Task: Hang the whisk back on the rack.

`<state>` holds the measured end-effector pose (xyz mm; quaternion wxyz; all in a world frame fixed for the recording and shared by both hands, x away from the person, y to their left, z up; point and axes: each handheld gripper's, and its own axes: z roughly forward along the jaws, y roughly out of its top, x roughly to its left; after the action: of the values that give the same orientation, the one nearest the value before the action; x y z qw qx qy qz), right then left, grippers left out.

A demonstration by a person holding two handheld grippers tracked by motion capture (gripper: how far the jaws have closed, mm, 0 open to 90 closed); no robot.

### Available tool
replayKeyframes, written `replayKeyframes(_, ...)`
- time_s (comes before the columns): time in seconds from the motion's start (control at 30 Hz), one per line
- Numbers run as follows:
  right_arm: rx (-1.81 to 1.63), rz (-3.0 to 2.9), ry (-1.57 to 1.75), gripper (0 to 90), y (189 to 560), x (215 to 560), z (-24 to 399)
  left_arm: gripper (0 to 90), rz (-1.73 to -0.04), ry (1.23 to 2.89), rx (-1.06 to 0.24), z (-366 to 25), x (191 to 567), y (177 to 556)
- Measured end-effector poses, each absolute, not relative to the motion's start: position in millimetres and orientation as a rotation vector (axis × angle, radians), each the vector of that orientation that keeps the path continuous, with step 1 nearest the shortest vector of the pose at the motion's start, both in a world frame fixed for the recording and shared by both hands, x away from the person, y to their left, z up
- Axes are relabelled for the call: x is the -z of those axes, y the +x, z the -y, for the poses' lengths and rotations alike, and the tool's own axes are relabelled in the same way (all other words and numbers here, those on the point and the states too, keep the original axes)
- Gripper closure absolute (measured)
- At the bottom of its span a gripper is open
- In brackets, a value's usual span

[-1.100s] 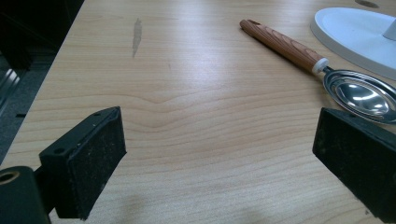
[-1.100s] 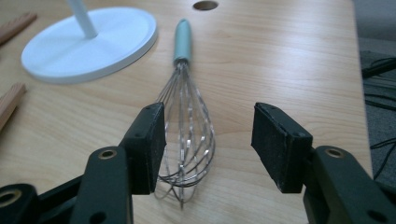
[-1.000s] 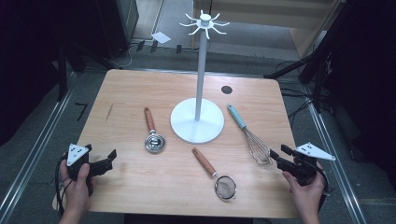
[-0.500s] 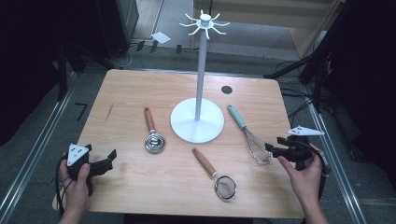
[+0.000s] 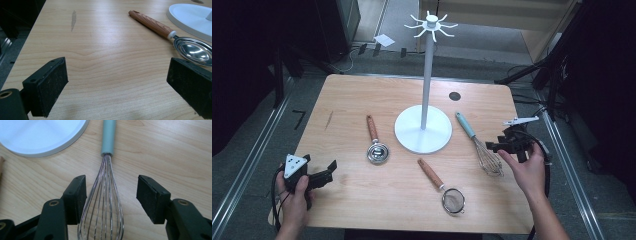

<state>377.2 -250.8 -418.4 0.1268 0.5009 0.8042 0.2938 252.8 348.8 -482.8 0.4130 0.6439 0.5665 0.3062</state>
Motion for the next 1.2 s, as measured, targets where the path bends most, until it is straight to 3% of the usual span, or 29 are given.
replayKeyframes(0.93, -0.624, -2.580, 1.479, 44.8, 438.0, 416.1, 216.0, 4.2, -1.415, 1.634, -0.782, -347.1, 482.8, 252.3)
replayKeyframes(1.2, -0.574, -2.630, 1.475, 50.0, 455.7, 422.0, 206.1, 4.3, -1.414, 1.633, -0.784, -347.0, 482.8, 252.1)
